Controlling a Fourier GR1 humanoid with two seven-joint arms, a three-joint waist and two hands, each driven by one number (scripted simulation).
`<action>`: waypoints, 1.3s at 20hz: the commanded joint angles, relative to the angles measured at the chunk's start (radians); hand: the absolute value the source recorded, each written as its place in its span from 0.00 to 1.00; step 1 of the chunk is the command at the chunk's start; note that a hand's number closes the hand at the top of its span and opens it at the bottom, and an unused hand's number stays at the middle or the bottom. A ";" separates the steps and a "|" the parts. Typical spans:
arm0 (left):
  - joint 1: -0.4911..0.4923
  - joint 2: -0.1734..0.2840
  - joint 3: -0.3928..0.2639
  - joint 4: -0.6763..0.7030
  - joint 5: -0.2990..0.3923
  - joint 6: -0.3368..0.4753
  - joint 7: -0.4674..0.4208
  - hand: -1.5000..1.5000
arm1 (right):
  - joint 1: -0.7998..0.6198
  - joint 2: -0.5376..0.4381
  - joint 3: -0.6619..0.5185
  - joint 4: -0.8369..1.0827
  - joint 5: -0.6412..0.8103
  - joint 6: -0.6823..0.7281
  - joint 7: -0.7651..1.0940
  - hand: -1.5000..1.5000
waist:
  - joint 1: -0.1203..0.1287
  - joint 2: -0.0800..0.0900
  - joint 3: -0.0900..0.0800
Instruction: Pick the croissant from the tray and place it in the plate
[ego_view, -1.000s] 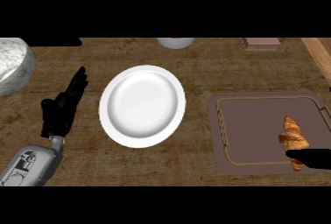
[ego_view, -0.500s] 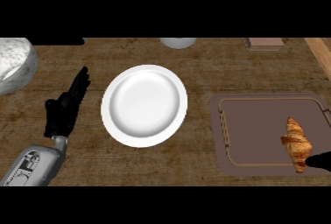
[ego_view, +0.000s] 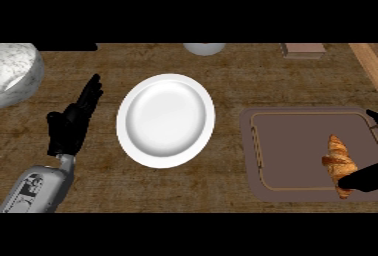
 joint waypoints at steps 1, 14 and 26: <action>0.004 -0.019 0.017 0.002 -0.020 -0.015 0.005 0.50 | -0.042 0.075 0.072 0.096 0.085 0.017 0.001 0.00 | 0.002 0.001 0.000; -0.021 -0.116 0.089 0.024 -0.127 -0.053 0.032 0.50 | -0.002 0.170 -0.044 0.217 0.192 0.100 -0.145 0.00 | -0.006 0.000 0.000; -0.015 -0.140 0.138 0.044 -0.177 -0.102 0.011 0.50 | 0.010 0.252 -0.052 0.360 0.387 -0.045 -0.348 1.00 | -0.006 0.000 0.000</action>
